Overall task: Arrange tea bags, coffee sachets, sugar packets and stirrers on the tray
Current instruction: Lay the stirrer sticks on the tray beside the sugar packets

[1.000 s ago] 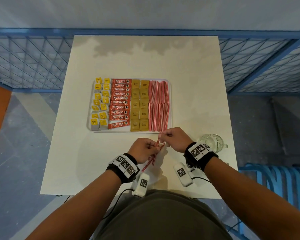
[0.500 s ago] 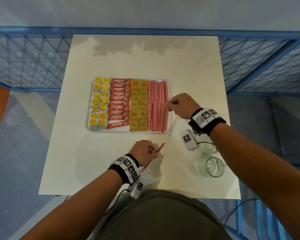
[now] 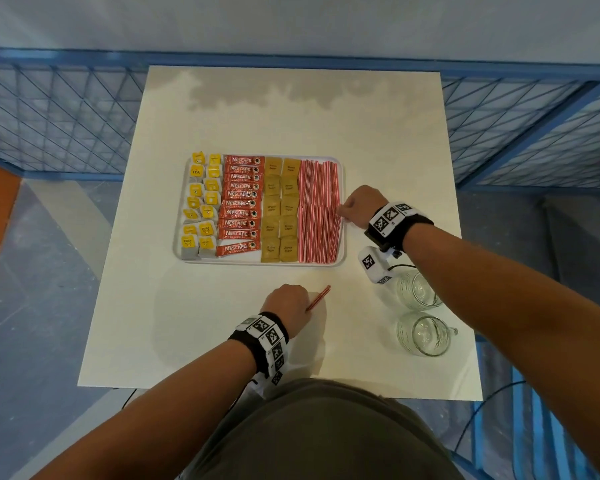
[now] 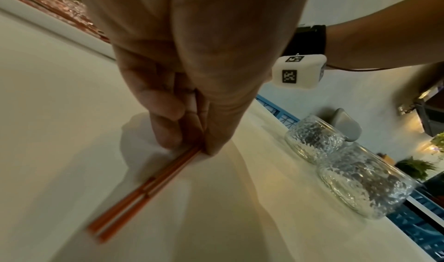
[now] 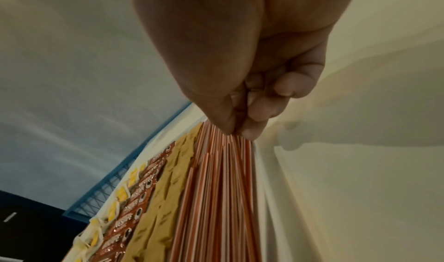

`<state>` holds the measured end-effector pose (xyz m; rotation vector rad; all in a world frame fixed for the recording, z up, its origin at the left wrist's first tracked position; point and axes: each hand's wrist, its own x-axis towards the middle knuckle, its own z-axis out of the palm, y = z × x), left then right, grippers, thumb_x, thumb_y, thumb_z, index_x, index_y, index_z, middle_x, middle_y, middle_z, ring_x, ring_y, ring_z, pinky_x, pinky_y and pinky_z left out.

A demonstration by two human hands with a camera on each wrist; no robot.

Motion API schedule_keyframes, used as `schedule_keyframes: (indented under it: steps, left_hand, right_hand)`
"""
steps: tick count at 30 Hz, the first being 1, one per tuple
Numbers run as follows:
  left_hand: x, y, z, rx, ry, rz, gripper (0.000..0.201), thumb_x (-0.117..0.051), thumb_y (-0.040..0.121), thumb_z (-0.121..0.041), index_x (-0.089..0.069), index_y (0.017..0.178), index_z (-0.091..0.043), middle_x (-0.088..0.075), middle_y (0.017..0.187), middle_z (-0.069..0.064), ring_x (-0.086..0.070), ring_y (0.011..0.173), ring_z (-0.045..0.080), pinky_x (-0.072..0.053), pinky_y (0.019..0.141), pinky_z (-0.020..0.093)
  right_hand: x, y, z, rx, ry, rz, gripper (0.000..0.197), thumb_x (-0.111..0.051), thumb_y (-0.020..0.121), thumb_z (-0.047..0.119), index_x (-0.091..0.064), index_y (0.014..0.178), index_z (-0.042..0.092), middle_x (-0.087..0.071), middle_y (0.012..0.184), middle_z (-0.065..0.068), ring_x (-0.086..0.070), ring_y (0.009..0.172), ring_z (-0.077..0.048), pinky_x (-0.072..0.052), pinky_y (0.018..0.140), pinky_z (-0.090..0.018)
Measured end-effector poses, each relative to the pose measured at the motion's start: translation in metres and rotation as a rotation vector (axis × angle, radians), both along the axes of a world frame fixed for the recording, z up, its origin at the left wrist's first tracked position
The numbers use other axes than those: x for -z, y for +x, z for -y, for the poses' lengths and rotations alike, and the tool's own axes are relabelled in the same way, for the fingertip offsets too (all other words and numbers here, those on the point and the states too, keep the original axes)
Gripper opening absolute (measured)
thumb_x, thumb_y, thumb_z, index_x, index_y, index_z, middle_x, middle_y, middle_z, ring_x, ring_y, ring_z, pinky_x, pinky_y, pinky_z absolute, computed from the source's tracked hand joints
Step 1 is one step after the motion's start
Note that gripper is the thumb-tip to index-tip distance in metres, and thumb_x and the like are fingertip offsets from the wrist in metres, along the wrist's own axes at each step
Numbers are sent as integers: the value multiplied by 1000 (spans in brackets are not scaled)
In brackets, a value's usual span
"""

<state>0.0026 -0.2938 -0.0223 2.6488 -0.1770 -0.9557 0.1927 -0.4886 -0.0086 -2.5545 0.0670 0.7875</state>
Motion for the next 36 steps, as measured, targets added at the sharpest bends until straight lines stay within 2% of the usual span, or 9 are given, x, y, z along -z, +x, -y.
schedule_keyframes:
  steps: [3,6,9,15,20,26,31,34,36]
  left_hand:
    - [1,1,2,36,40,15,15,-60,91,-30,-70,89,-19,-70,83,0,-67,77,19,-57,71,33]
    - [0,1,3,73,71,22,16,-58,92,-29,-70,93,-18,-70,86,1,-66,77,21,-56,72,33]
    - [-1,0,4,95,89,22,16,-57,92,-26,-70,93,-17,-69,85,1,-65,77,21,-55,71,33]
    - [-4,-2,3,104,97,36,16,-52,92,-23,-66,88,-16,-59,75,-1,-57,69,21,-47,64,30]
    - [-4,-1,0,114,63,30,16,-52,92,-22,-68,91,-19,-65,79,0,-64,75,22,-50,64,31]
    - [-2,-2,-4,80,53,21,21,-53,93,-25,-71,90,-15,-69,82,3,-65,77,23,-55,70,34]
    - [2,-3,-5,85,65,33,22,-56,95,-33,-71,92,-16,-69,85,2,-65,77,21,-55,72,35]
    - [3,-4,-5,102,85,42,21,-58,95,-33,-70,94,-16,-69,87,2,-66,78,21,-56,74,35]
    - [2,-3,-4,97,92,36,19,-56,95,-29,-70,94,-16,-69,86,3,-65,77,21,-56,73,34]
  right_hand:
    - [4,0,-1,-30,-52,4,47,-66,95,32,-52,55,12,-44,50,-3,-45,49,-20,-37,50,-26]
    - [3,1,-3,-63,-64,25,51,-66,95,33,-45,53,14,-40,48,-2,-43,48,-21,-36,50,-26]
    - [2,2,-6,-68,-75,26,49,-67,94,35,-47,54,14,-44,50,-1,-46,49,-20,-40,51,-27]
    - [-4,2,-10,-100,-78,34,50,-67,94,37,-46,55,14,-45,52,-2,-46,49,-19,-38,50,-27]
    - [-6,-11,-10,-123,-91,-5,42,-66,94,42,-60,66,10,-56,63,-6,-57,61,-23,-50,59,-33]
    - [2,-46,-8,-140,-66,-95,50,-68,92,47,-46,60,15,-46,55,-2,-47,52,-20,-41,54,-29]
    - [13,-65,-5,-104,0,-90,42,-71,91,41,-55,61,17,-49,56,-3,-48,54,-19,-43,55,-30]
    - [17,-68,-3,-95,12,-60,48,-73,91,34,-48,54,17,-43,50,-2,-45,49,-19,-39,51,-27]
    - [17,-69,-2,-70,14,-57,47,-73,91,32,-47,54,17,-46,53,-3,-48,51,-20,-42,53,-29]
